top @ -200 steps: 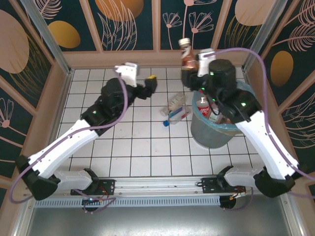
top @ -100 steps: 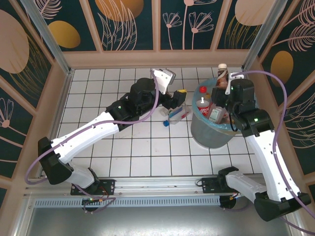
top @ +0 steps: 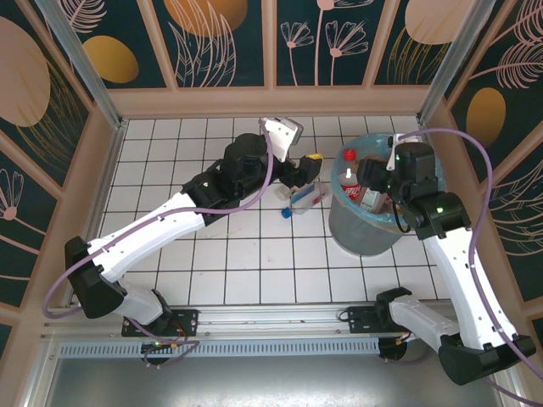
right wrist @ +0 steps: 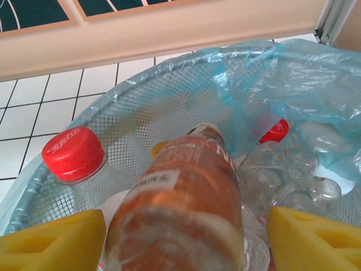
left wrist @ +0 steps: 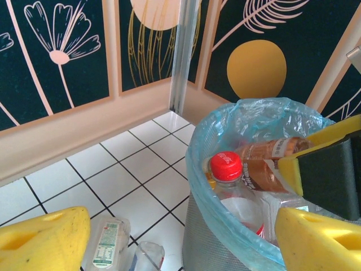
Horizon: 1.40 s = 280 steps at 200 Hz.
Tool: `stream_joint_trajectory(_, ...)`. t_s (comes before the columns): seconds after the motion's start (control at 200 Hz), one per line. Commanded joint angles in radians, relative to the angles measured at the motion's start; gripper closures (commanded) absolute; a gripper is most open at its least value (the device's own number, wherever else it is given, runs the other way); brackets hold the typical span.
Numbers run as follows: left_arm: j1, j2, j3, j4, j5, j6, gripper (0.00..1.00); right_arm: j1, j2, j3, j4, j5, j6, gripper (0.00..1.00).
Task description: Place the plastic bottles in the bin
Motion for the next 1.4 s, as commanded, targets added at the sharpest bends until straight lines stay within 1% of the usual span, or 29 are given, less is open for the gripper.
stream_joint_trajectory(0.0, 0.000, 0.000, 0.017, 0.007, -0.003, 0.018, 0.15, -0.009, -0.012, 0.031, 0.021, 0.002, -0.002, 0.30)
stream_joint_trajectory(0.085, -0.001, -0.002, 0.009, 0.010, -0.007, 0.018, 0.15, -0.011, -0.006, 0.011, 0.048, 0.009, -0.009, 0.37)
stream_joint_trajectory(0.26, -0.001, -0.002, -0.010, 0.010, -0.024, 0.021, 0.15, -0.033, 0.017, -0.064, 0.088, -0.041, -0.008, 0.51)
stream_joint_trajectory(0.405, -0.001, -0.006, -0.026, 0.010, -0.035, 0.021, 0.15, -0.099, 0.035, -0.113, 0.115, -0.093, -0.015, 0.54)
stream_joint_trajectory(0.525, -0.001, -0.011, -0.036, 0.012, -0.038, 0.018, 0.15, -0.148, 0.063, -0.119, 0.102, -0.143, -0.013, 0.52)
stream_joint_trajectory(0.56, -0.001, -0.013, -0.038, 0.012, -0.040, 0.017, 0.15, -0.156, 0.075, -0.110, 0.088, -0.146, -0.007, 0.48)
stream_joint_trajectory(0.621, 0.000, -0.016, -0.043, 0.013, -0.044, 0.017, 0.14, -0.157, 0.081, -0.087, 0.065, -0.153, -0.002, 0.37)
stream_joint_trajectory(0.651, -0.001, -0.020, -0.046, 0.015, -0.046, 0.020, 0.14, -0.156, 0.080, -0.076, 0.058, -0.155, 0.000, 0.33)
stream_joint_trajectory(0.681, 0.000, -0.021, -0.049, 0.017, -0.050, 0.021, 0.14, -0.157, 0.074, -0.065, 0.053, -0.155, 0.002, 0.32)
stream_joint_trajectory(0.716, -0.001, -0.025, -0.054, 0.020, -0.054, 0.023, 0.14, -0.157, 0.064, -0.052, 0.048, -0.193, 0.001, 0.32)
stream_joint_trajectory(0.806, 0.000, -0.031, -0.062, 0.029, -0.063, 0.030, 0.14, -0.157, 0.030, -0.019, 0.032, -0.224, 0.007, 0.32)
stream_joint_trajectory(0.841, -0.001, -0.032, -0.065, 0.033, -0.067, 0.032, 0.14, -0.157, 0.023, -0.001, 0.022, -0.230, 0.008, 0.31)
stream_joint_trajectory(0.901, -0.001, -0.034, -0.067, 0.036, -0.073, 0.035, 0.13, -0.156, 0.021, 0.041, 0.001, -0.234, 0.006, 0.23)
stream_joint_trajectory(0.946, -0.001, -0.035, -0.068, 0.040, -0.079, 0.038, 0.13, -0.157, 0.022, 0.080, -0.015, -0.232, 0.006, 0.20)
stream_joint_trajectory(1.051, -0.001, -0.043, -0.071, 0.042, -0.108, 0.039, 0.13, -0.157, 0.029, 0.157, -0.036, -0.217, 0.007, 0.17)
stream_joint_trajectory(1.106, -0.001, -0.054, -0.075, 0.042, -0.136, 0.035, 0.12, -0.155, 0.032, 0.192, -0.042, -0.209, 0.007, 0.16)
stream_joint_trajectory(1.166, -0.001, -0.067, -0.085, 0.042, -0.193, 0.021, 0.12, -0.149, 0.034, 0.223, -0.035, -0.211, 0.015, 0.16)
stream_joint_trajectory(1.261, 0.000, -0.081, -0.101, 0.030, -0.307, -0.009, 0.11, -0.114, 0.034, 0.257, -0.003, -0.220, 0.033, 0.23)
stream_joint_trajectory(1.336, 0.003, -0.081, -0.105, 0.001, -0.379, -0.029, 0.11, -0.046, 0.037, 0.270, 0.038, -0.205, 0.047, 0.27)
stream_joint_trajectory(1.396, 0.012, -0.074, -0.109, -0.026, -0.387, -0.045, 0.10, 0.045, 0.053, 0.282, 0.072, -0.167, 0.057, 0.31)
